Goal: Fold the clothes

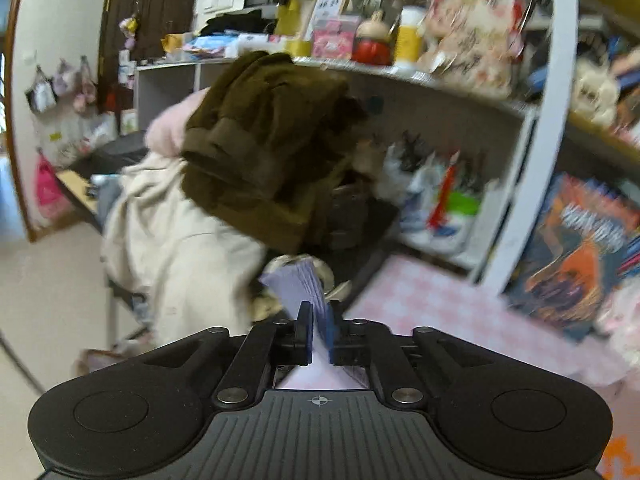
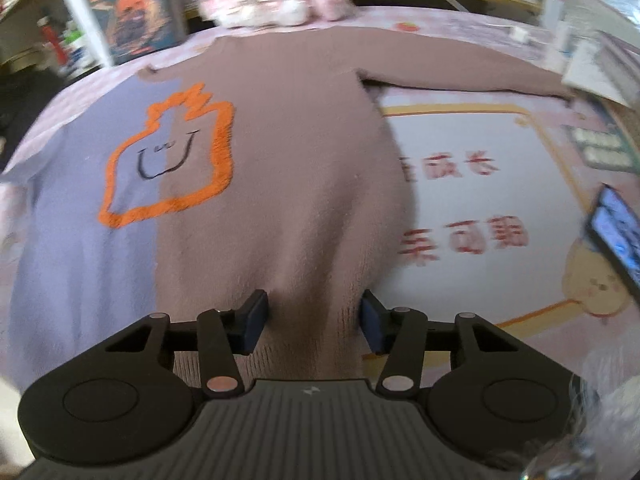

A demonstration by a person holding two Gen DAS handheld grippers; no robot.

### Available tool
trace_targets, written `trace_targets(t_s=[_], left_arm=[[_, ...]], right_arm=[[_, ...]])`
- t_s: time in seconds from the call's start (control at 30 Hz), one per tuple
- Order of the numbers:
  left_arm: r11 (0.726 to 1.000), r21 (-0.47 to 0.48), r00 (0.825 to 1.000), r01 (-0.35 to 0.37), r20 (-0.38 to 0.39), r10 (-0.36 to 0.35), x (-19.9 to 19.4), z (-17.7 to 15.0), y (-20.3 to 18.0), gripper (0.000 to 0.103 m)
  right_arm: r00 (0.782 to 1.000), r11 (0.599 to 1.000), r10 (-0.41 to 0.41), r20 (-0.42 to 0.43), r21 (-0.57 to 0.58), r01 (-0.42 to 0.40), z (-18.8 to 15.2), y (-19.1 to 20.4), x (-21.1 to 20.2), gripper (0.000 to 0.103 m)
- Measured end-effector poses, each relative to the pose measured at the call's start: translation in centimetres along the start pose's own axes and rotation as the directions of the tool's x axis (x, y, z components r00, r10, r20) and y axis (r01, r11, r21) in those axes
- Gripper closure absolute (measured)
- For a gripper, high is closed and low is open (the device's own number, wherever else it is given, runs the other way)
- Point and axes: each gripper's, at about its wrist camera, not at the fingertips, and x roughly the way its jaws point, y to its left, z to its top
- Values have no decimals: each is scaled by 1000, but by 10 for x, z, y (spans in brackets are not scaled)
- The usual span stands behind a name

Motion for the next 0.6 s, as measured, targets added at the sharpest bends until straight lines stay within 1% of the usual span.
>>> trace_targets(t_s=[0.03,0.07,0.1,0.13,0.17,0.2,0.23,0.27,0.3,0.37,0.43,0.47,0.5,0.53,0.57,0.6], left_arm=[[999,24,999,-27,-34,28,2,-3,1,84],[998,43,997,-47,-67,49,1,-8,1,80],[996,61,993,-58,-97,63,-1,-17,2,71],[996,78,990,-52,-123,61,-5,-29,1,63],[996,90,988,-28,-148,41,-10,-41,-1,58],[995,102,983,18,-182,1,-15,-55,-6,48],[990,111,973,81,-223,-55,-20,-70,-13,44],[982,118,958,145,-265,-110,-25,-85,-21,43],[971,121,938,206,-305,-162,-29,-99,-29,42],[948,101,895,301,-374,-244,-35,-123,-46,41],[939,83,870,333,-410,-272,-36,-137,-59,38],[935,77,859,346,-426,-283,-36,-143,-65,38],[934,89,859,345,-430,-276,-35,-146,-70,38],[934,102,860,343,-435,-269,-34,-148,-74,38],[933,114,860,343,-438,-262,-33,-151,-78,38],[930,126,861,345,-437,-260,-33,-151,-81,41]], right_arm=[[1000,1000,19,-4,-12,-19,0,4,-1,54],[1000,999,28,-3,-21,-28,0,6,-2,53],[1000,999,25,4,-31,-25,0,5,-5,52],[1000,999,22,12,-41,-22,0,5,-7,49],[1000,999,6,29,-37,-5,2,0,-11,47],[999,999,-11,47,-31,13,3,-5,-14,46],[998,999,-30,60,-16,31,5,-12,-17,45],[996,999,-49,72,-1,49,7,-19,-19,45],[996,998,-56,74,8,55,8,-25,-20,45],[995,998,-68,77,23,66,10,-36,-21,46],[996,998,-66,67,21,65,11,-41,-18,48],[996,998,-66,60,21,65,11,-43,-16,51],[996,997,-68,51,23,67,12,-44,-12,52],[997,997,-71,42,25,70,11,-44,-8,55],[998,998,-61,26,27,61,10,-44,-5,64],[999,998,-51,9,30,50,9,-43,-2,68]])
